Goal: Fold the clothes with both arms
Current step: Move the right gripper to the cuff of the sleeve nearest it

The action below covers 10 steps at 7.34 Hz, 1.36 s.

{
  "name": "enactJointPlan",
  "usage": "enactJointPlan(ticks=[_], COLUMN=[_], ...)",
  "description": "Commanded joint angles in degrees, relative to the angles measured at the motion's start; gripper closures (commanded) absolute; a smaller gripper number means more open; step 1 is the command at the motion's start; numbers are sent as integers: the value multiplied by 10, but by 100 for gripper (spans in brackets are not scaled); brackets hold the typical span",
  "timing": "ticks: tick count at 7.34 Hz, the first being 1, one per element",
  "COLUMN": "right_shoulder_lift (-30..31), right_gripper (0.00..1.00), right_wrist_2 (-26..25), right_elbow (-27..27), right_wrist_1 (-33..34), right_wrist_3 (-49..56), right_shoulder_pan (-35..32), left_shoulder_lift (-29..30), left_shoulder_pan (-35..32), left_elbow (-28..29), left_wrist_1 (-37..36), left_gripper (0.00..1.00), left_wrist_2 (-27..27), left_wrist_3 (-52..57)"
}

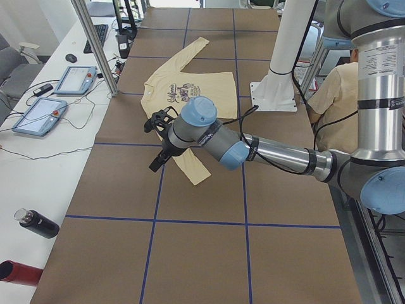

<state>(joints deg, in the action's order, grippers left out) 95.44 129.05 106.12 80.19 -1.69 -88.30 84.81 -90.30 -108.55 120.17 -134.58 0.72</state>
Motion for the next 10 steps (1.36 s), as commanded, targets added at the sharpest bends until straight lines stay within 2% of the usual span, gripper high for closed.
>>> enactJointPlan(ticks=[1,3,4,7,10], right_shoulder_lift=[4,19,31,93,100], right_gripper=[0,2,1,1,3], right_wrist_2=[6,32,26,-111,-136], right_elbow=[7,8,6,-5,-166], right_wrist_1=[-67,-128,-190,-362,-578], right_wrist_3=[-10,-95,-192,-389,-421], right_shoulder_pan=[1,19,73,240,271], left_shoulder_lift=[19,18,13,11,10], left_shoulder_pan=[0,0,1,1,2], left_elbow=[-1,-1,-1,7,16], left_wrist_1=[22,32,32,32,33], left_gripper=[0,0,0,0,0], left_wrist_2=[2,3,5,5,5], left_wrist_3=[-19,-19,-19,-19,-17])
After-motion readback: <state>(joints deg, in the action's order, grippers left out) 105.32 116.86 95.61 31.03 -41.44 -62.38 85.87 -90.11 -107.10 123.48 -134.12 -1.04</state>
